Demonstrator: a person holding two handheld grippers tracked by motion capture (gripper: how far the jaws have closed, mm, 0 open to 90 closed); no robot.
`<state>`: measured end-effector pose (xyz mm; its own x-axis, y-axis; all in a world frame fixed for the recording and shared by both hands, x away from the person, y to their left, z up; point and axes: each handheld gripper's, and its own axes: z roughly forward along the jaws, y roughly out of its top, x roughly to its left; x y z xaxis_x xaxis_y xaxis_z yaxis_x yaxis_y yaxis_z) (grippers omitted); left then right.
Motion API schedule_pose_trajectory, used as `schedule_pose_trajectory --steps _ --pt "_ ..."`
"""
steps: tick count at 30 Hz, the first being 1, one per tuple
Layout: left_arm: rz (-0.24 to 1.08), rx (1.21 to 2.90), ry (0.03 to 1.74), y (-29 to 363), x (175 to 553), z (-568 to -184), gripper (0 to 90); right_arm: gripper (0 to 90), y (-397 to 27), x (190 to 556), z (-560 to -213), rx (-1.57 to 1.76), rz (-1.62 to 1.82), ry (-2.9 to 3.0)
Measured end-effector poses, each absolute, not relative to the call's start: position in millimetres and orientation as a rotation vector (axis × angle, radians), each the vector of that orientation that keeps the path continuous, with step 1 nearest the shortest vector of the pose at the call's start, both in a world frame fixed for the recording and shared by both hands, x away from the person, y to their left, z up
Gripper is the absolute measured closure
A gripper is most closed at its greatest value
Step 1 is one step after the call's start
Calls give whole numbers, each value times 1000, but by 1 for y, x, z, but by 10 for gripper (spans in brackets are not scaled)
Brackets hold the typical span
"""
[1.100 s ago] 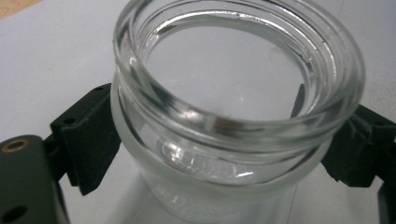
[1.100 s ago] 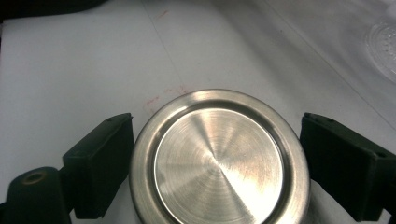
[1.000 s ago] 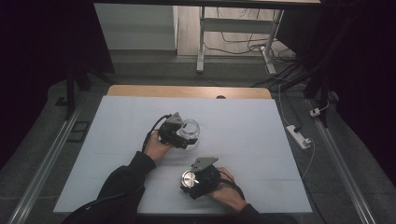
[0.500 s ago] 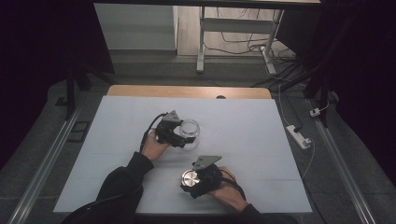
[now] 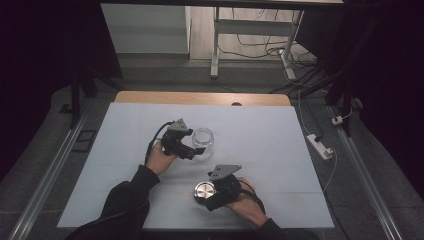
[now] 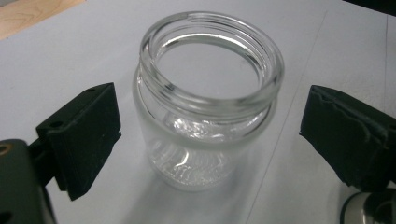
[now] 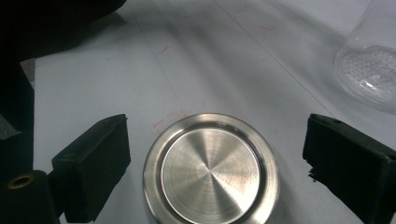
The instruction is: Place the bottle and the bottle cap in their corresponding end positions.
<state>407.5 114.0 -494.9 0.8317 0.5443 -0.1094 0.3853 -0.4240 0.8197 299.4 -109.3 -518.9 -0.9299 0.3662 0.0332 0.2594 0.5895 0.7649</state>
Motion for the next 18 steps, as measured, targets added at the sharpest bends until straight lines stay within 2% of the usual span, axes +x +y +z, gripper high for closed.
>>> schedule_pose_trajectory --steps 18 --pt "176 2067 664 122 385 -489 20 75 -114 298 -511 535 1274 2686"
